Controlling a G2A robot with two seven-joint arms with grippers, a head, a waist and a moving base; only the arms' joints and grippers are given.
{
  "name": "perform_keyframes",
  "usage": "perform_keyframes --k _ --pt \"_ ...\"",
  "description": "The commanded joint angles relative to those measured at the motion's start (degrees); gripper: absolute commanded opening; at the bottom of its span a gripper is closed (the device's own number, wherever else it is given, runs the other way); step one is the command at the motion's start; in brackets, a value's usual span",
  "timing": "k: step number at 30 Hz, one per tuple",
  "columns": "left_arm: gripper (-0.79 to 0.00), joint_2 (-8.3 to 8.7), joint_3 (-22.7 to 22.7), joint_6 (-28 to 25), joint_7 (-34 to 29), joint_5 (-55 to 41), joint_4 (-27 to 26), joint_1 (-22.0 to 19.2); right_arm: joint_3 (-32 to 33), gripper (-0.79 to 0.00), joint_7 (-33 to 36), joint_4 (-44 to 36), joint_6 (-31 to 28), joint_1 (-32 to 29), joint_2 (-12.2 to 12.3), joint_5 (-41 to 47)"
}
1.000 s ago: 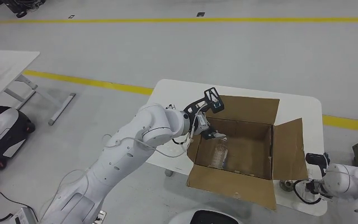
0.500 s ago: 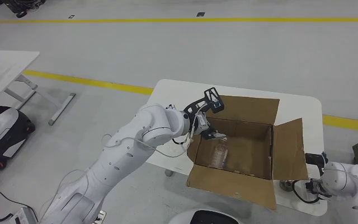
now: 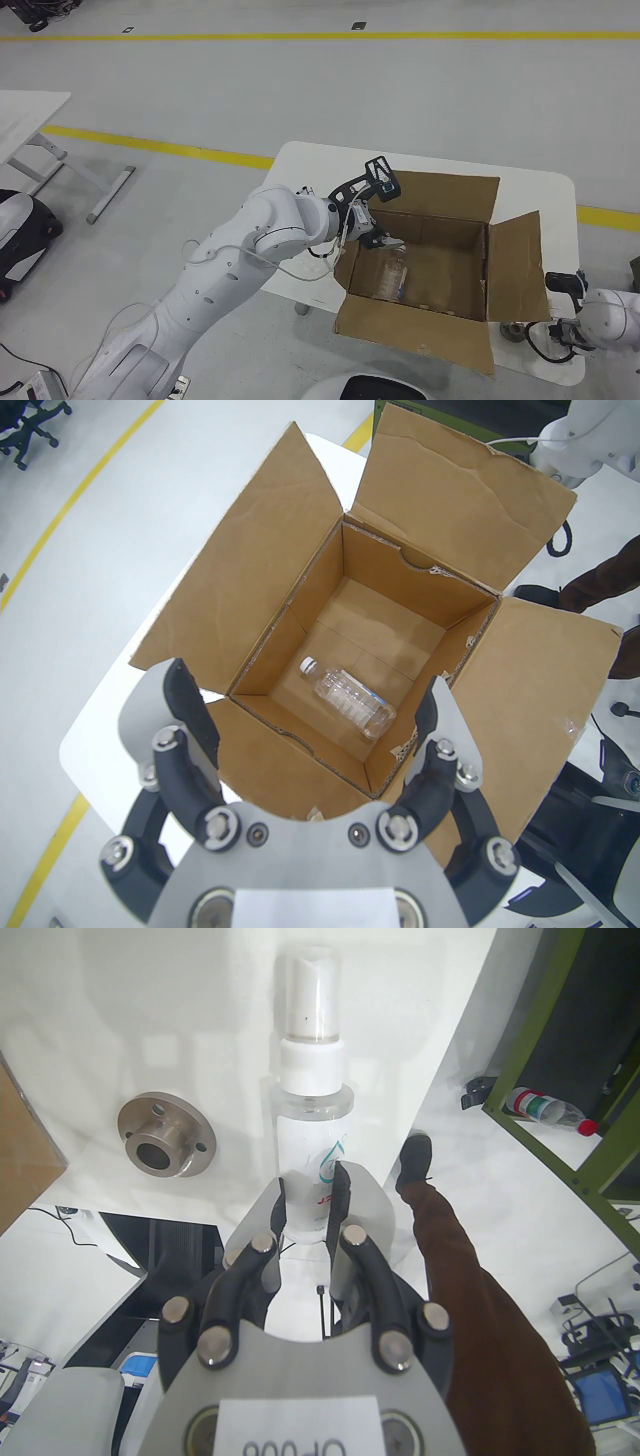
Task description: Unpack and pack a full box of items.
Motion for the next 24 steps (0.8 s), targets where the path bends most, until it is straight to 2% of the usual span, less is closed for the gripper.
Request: perform_keyframes --k 1,3,12,19,24 --pt "0.0 0.0 0.0 0.0 0.0 0.0 0.0 0.0 0.0 -0.64 0.0 -0.6 -0.1 -0.2 0.2 0.1" --pt "0.0 0.0 0.0 0.0 0.0 0.0 0.0 0.0 0.0 -0.539 0.0 -1.2 -0.2 -0.4 0.3 0.3" --pt "0.0 0.0 0.0 0.0 0.0 0.0 0.0 0.0 -0.1 -0.348 0.0 -2.9 -0.2 -0.9 1.2 0.5" --pt "0.0 0.0 0.0 0.0 0.0 0.0 0.0 0.0 -1.1 -0.32 0.0 -1.8 0.2 -0.6 1.4 0.0" --pt "0.0 0.0 0.0 0.0 0.0 0.0 0.0 0.0 -2.6 -0.332 0.0 -0.4 0.5 0.1 1.1 -0.6"
